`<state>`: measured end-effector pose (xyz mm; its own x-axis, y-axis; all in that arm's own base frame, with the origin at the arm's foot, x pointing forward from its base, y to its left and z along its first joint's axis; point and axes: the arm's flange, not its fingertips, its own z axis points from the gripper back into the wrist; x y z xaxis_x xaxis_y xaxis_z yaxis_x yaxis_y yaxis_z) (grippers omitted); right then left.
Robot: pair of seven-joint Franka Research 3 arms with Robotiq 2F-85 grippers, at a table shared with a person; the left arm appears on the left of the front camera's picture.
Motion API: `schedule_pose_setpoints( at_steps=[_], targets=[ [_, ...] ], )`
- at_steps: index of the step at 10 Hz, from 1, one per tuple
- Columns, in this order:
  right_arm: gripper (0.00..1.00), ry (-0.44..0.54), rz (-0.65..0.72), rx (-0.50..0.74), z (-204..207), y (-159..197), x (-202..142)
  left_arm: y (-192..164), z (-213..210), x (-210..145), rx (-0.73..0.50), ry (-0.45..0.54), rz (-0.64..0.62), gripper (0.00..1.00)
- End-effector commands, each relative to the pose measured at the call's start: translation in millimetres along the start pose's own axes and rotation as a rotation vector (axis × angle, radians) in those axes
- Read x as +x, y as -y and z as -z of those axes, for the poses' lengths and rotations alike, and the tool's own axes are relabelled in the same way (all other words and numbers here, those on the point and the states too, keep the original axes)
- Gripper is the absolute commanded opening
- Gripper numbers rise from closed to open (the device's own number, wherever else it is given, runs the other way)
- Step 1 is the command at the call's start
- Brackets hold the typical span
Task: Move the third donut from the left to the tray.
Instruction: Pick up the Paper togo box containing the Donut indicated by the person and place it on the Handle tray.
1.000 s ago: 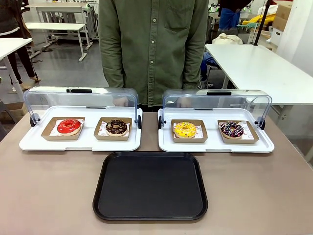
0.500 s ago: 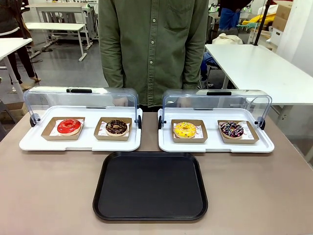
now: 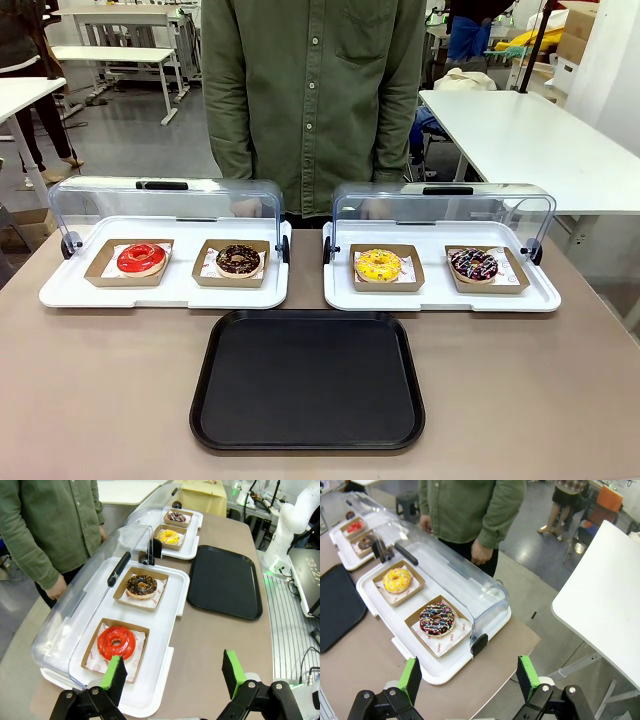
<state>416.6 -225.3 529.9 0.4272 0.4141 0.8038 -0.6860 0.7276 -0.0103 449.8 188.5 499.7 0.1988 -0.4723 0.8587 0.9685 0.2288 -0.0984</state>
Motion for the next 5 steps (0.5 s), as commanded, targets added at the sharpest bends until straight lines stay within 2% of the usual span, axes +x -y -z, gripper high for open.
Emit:
schedule_pose_setpoints(
  at_steps=[1, 5],
  targets=[
    [1.0, 0.033, -0.022, 0.001, 1.6, 1.6, -0.2, 0.3, -0.5, 0.5, 0.001, 0.001, 0.002, 1.0],
    [1.0, 0.033, -0.022, 0.001, 1.6, 1.6, -0.2, 0.3, -0.5, 0.5, 0.001, 0.001, 0.002, 1.0]
  ],
)
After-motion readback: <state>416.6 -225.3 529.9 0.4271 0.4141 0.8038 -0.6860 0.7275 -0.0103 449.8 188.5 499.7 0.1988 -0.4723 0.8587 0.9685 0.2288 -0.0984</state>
